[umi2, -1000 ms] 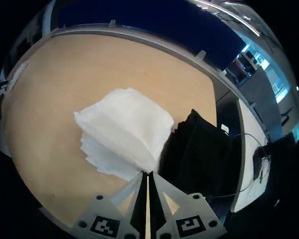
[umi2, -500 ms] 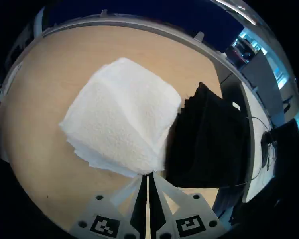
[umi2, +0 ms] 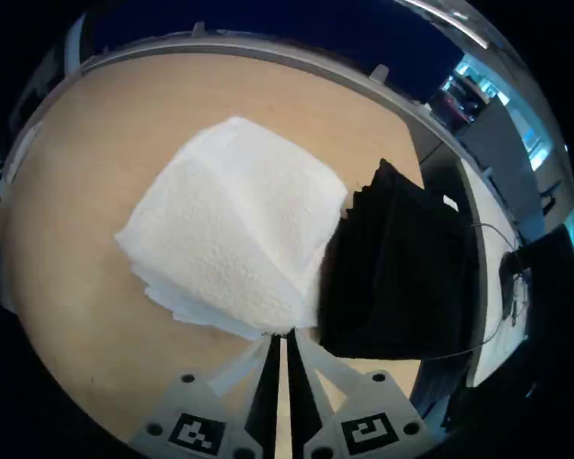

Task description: Fold towel

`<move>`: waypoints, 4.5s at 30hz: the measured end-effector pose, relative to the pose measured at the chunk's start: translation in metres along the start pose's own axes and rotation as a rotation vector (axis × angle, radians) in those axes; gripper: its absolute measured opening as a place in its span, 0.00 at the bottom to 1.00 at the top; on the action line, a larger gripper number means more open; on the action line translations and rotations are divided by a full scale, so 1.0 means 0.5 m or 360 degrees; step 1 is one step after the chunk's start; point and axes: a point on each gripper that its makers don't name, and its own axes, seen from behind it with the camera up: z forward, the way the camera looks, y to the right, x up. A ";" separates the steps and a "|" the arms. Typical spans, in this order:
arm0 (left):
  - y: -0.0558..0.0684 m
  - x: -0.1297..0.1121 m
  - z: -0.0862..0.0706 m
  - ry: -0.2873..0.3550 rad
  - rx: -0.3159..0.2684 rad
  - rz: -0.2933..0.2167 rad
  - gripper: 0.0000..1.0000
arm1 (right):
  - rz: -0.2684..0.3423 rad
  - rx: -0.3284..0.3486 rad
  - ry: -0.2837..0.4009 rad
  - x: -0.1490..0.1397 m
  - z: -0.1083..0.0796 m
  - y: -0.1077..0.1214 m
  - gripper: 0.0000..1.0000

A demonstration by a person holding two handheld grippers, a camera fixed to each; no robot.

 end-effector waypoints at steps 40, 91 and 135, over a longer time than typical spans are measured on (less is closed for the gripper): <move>-0.015 0.012 -0.014 0.0065 -0.0006 -0.0029 0.92 | 0.0157 -0.0025 0.0358 0.105 -0.098 -0.034 0.96; -0.046 -0.010 -0.030 0.0061 0.0051 -0.0081 0.92 | 0.0056 0.0249 0.0415 0.184 -0.044 -0.203 0.03; -0.043 0.021 -0.024 0.0098 0.0049 -0.0062 0.92 | 0.0224 0.0146 0.0639 0.214 -0.100 -0.168 0.98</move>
